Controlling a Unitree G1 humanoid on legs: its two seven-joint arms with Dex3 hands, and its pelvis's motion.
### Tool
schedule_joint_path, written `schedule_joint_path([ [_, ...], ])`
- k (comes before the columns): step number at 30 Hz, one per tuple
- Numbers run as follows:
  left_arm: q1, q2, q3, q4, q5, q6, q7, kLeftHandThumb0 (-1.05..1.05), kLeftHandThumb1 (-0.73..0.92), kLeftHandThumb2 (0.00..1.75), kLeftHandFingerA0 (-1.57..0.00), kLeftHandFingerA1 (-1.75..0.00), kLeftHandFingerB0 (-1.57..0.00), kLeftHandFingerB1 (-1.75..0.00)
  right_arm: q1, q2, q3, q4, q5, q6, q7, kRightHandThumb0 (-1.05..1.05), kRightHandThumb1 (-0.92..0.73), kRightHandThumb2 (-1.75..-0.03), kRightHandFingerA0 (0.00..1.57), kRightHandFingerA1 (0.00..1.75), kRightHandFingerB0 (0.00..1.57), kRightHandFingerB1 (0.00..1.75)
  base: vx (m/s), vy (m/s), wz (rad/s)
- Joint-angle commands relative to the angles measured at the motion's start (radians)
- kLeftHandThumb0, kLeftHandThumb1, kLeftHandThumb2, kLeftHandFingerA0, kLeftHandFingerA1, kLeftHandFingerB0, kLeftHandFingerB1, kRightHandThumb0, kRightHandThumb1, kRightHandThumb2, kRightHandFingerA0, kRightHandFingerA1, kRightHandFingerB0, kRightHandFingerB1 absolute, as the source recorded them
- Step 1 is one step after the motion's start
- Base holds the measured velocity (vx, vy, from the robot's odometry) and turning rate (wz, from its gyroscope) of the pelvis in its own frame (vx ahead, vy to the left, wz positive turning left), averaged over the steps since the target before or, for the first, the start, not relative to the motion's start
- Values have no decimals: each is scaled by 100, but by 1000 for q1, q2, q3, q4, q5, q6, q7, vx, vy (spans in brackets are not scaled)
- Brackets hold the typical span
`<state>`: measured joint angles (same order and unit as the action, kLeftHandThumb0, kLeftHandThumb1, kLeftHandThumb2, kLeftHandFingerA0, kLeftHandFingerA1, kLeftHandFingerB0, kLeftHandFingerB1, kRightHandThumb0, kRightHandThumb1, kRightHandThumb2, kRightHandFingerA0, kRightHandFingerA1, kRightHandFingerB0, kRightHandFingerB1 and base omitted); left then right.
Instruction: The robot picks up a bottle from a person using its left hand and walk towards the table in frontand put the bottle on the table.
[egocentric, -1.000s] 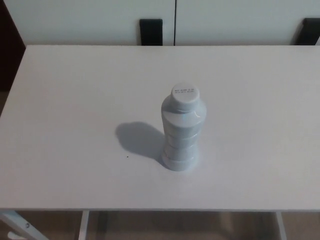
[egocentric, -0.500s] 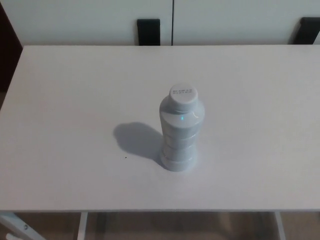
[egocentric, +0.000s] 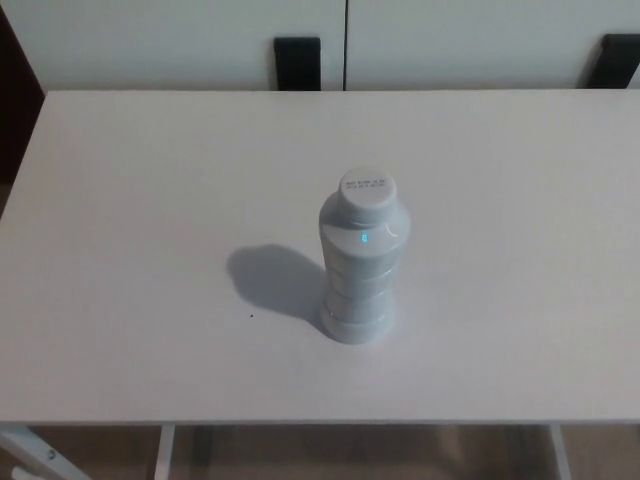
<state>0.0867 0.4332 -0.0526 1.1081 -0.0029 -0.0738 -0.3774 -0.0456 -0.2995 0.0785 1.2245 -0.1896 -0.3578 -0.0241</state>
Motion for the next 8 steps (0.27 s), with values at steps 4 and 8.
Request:
schedule_joint_path([
  [4, -68, 11, -29, 162, 98, -106, 173, -71, 84, 66, -29, -51, -26, -35, 4, -12, -29, 10, 15, 12, 19, -41, -72, -62, 67, 47, 55, 41, 0, 0, 0],
  [8, -85, 14, -29, 177, 108, -118, 178, -70, 84, 65, -27, -49, -24, -35, -3, -6, -35, 6, 14, 18, 19, -41, -72, -62, 66, 46, 55, 41, 0, 0, 0],
])
